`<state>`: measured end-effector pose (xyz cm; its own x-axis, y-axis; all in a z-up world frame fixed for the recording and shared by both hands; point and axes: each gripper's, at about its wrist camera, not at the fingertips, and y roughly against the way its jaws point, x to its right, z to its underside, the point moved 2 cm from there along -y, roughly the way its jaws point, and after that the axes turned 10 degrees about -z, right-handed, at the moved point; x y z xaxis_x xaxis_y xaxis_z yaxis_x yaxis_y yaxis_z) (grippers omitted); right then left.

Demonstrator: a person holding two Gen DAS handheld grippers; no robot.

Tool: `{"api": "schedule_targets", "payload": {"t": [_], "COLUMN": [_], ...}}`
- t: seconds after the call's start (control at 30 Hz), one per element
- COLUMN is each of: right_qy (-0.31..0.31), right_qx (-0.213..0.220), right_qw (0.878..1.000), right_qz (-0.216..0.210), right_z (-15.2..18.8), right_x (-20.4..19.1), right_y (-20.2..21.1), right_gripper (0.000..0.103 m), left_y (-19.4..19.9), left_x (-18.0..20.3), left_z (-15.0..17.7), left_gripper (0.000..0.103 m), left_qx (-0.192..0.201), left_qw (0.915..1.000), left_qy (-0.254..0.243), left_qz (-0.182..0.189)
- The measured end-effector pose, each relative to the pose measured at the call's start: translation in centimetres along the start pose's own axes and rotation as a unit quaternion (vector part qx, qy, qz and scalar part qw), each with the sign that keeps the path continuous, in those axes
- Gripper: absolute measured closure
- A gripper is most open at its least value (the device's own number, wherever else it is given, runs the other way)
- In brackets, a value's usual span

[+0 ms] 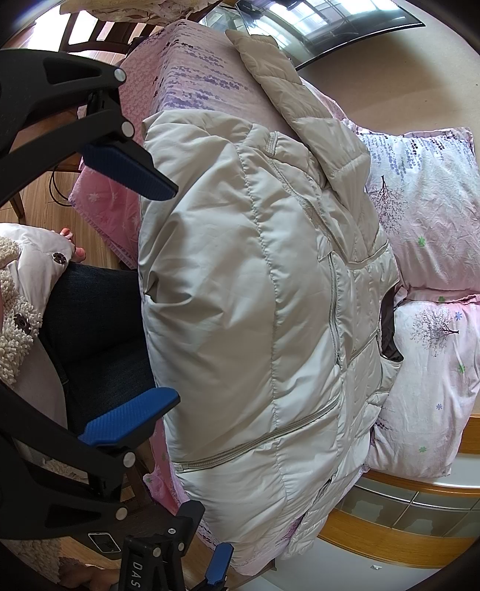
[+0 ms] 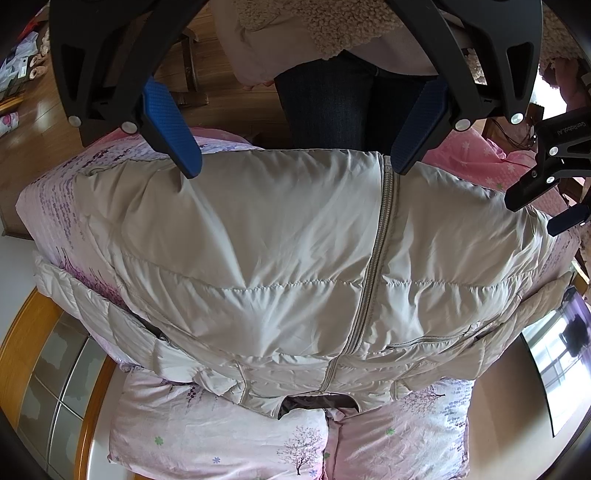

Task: Fold large clothes

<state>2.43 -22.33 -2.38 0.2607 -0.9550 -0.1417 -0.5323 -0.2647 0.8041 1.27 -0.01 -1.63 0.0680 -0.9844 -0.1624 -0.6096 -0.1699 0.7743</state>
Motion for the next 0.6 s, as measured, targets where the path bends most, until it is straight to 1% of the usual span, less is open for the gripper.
{"api": "schedule_targets", "payload": {"t": [0.6], "right_qy": [-0.003], "right_qx": [-0.001], "right_qw": [1.000], "right_qz": [-0.002], "right_z": [-0.01], "right_x": [0.01], "right_y": [-0.11], "right_gripper": [0.001], "left_y": [0.01], "left_x": [-0.03], "left_z": [0.00], "left_gripper": [0.002], "left_qx": [0.000], "left_qw": [1.0000], "left_qy": [0.000], "left_qz": [0.000]}}
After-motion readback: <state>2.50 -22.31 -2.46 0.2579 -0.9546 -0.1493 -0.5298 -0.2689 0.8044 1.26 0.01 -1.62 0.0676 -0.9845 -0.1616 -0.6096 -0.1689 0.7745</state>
